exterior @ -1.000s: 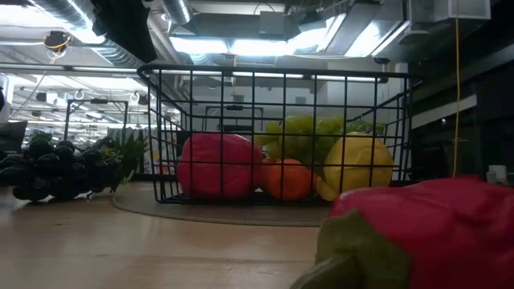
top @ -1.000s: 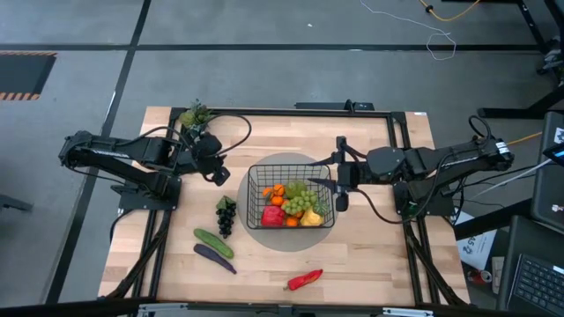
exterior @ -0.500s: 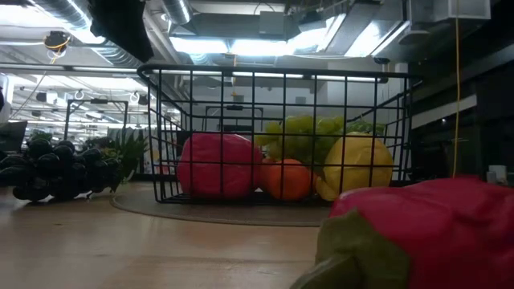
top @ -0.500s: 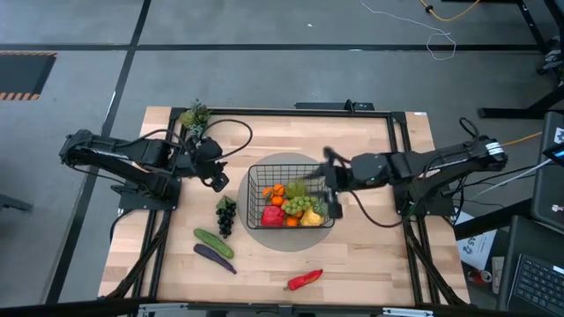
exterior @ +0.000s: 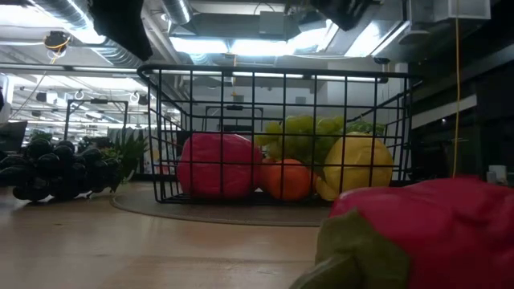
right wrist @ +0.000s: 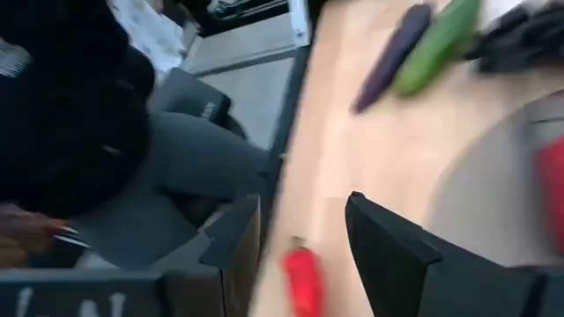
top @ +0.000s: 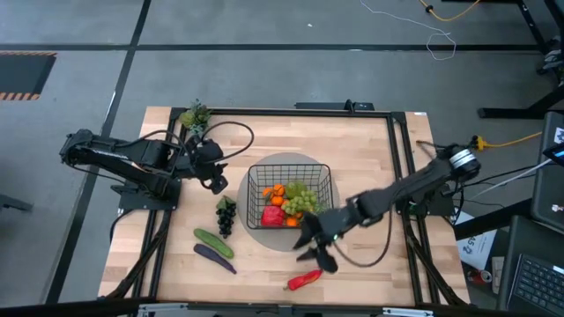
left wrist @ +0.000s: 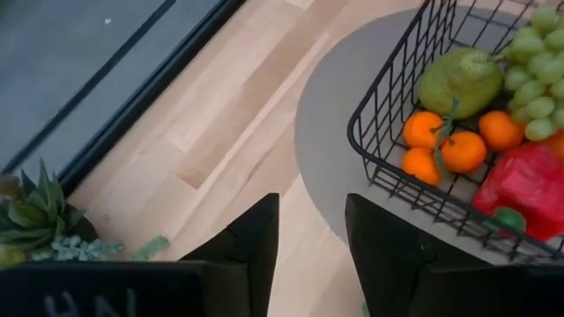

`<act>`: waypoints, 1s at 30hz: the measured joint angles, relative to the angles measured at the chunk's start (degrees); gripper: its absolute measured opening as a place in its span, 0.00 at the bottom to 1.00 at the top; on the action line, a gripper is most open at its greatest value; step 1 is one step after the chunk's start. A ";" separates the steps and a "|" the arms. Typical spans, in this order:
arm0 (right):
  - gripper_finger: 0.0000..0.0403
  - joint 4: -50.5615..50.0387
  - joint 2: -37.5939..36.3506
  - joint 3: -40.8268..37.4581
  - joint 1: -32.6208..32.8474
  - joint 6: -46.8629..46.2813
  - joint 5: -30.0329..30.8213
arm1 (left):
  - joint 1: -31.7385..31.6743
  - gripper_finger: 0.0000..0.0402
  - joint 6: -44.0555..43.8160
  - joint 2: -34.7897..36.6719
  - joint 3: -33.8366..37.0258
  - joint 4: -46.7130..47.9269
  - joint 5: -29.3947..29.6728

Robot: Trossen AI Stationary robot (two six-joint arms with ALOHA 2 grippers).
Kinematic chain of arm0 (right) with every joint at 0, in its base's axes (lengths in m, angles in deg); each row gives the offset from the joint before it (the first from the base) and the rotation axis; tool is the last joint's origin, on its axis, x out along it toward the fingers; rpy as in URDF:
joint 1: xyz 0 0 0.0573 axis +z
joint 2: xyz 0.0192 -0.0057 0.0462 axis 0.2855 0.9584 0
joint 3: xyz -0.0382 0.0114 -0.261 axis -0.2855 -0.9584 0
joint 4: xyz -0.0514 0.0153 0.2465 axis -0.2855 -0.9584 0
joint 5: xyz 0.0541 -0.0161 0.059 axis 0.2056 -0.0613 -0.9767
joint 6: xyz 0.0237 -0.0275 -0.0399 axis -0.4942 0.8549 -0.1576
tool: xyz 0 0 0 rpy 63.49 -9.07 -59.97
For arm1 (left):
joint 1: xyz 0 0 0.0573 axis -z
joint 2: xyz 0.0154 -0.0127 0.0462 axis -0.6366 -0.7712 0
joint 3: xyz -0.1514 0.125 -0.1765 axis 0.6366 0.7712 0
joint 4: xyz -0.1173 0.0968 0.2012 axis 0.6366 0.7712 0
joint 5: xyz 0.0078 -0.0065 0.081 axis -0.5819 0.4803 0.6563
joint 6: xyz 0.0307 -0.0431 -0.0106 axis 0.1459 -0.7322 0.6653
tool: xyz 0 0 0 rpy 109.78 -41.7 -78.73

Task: Build produce basket
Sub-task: Put the red chili pepper into the black wire basket

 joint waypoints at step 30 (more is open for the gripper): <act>0.42 18.46 12.32 -0.02 13.03 -30.78 -2.39 | 0.02 0.32 -1.31 0.00 0.02 0.11 -5.37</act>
